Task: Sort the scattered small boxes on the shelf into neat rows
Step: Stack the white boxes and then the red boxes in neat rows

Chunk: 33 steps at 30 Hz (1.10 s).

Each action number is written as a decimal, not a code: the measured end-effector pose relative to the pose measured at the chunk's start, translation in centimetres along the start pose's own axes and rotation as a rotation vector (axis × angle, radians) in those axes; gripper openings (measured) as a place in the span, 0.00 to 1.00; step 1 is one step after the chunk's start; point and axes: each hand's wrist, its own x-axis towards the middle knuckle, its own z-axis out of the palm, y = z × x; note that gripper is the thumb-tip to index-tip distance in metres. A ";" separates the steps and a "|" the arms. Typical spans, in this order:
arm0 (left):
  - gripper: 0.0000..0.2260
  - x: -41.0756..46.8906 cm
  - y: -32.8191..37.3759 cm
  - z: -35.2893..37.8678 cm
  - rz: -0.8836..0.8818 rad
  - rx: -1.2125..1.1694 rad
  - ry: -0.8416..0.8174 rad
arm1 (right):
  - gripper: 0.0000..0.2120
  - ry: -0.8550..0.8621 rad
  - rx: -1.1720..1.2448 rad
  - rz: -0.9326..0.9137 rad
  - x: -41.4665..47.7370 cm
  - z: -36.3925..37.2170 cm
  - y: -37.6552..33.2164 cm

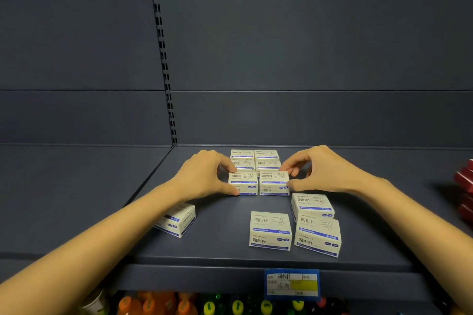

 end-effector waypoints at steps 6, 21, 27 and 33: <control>0.20 0.3 -0.5 0.7 0.043 0.028 0.038 | 0.09 0.019 -0.053 -0.021 0.0 0.2 0.2; 0.21 -7.8 -2.8 -5.0 0.110 -0.196 0.029 | 0.11 0.059 -0.010 -0.102 -7.1 -1.7 -2.2; 0.25 -10.1 -5.2 -4.6 0.035 -0.313 -0.112 | 0.15 0.049 -0.038 -0.144 -10.0 -2.1 -3.2; 0.23 -10.4 -6.1 -4.0 0.000 -0.385 -0.115 | 0.21 0.047 -0.147 -0.109 -11.2 -1.7 -3.1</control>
